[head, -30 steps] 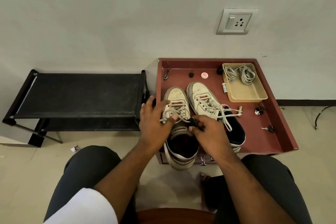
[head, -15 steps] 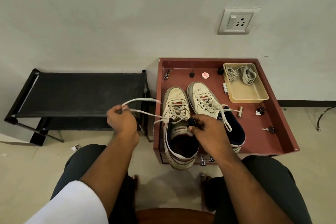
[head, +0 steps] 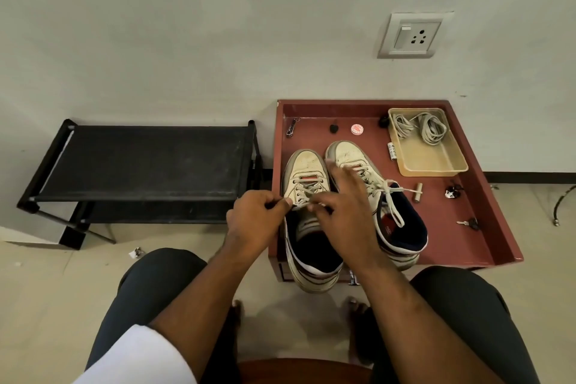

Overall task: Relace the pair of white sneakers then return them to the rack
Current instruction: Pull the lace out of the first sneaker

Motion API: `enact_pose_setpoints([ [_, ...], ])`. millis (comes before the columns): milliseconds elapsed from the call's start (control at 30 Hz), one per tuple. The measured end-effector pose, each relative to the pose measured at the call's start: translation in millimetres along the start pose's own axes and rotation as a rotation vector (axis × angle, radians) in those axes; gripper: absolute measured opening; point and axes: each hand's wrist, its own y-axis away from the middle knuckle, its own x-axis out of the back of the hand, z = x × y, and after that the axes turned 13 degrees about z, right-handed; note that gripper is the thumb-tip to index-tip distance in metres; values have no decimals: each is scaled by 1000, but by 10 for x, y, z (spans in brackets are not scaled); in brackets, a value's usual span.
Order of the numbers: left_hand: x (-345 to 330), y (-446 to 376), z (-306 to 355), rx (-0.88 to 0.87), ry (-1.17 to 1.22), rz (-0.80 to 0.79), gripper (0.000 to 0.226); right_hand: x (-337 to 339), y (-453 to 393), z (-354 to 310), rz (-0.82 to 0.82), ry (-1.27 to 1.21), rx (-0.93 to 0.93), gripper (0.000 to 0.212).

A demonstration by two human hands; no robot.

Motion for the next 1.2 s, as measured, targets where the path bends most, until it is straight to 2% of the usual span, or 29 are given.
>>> enact_pose_setpoints([
  [100, 63, -34, -59, 26, 11, -43, 22, 201, -64, 34, 178, -213, -347, 11],
  [167, 77, -20, -73, 18, 20, -70, 24, 263, -66, 34, 168, -265, -375, 20],
  [233, 73, -1, -54, -4, 36, -80, 23, 209, -24, -23, 15, -210, -259, 33],
  [300, 68, 14, -31, -11, 86, -84, 24, 65, 45, -67, -107, -42, -19, 35],
  [367, 66, 17, -12, 10, 143, -86, 24, -31, 61, -71, -134, 57, 123, 21],
  [433, 68, 6, -2, 20, 165, -83, 24, -30, 19, -62, -103, 34, 119, 10],
  [500, 81, -3, 4, 16, 163, -87, 21, 59, -44, -46, -11, -90, -43, 7],
  [567, 86, -23, -6, 12, 157, -97, 20, 215, -93, 38, 199, -221, -252, 5],
  [633, 84, -39, -22, 9, 161, -97, 20, 358, -116, 144, 418, -250, -344, 10],
  [667, 76, -42, -22, 8, 167, -95, 20, 392, -114, 175, 456, -236, -339, 15],
  [733, 57, -45, -9, 0, 184, -96, 20, 351, -73, 140, 327, -185, -250, 36],
  [800, 44, -34, 16, -15, 201, -96, 18, 186, 13, 57, 92, 26, -25, 46],
  [867, 34, -27, 23, -32, 210, -79, 19, -15, 78, 18, -68, 205, 165, 31],
  [933, 31, -23, 16, -34, 211, -67, 18, -67, 60, -23, -96, 189, 131, 13],
  [967, 34, -24, 8, -33, 205, -65, 18, -33, 21, -21, -50, 112, 57, 11],
  [1067, 47, -38, -22, -81, 143, -32, 16, 309, -163, 48, 291, -226, -275, 5],
  [1100, 45, -43, -25, -131, 104, -14, 18, 437, -214, 113, 380, -265, -348, 6],
  [1133, 38, -41, -19, -190, 64, -3, 23, 543, -236, 158, 427, -223, -372, 14],
  [1200, -1, -17, 21, -304, 4, -24, 25, 611, -204, 171, 397, -40, -317, 41],
])
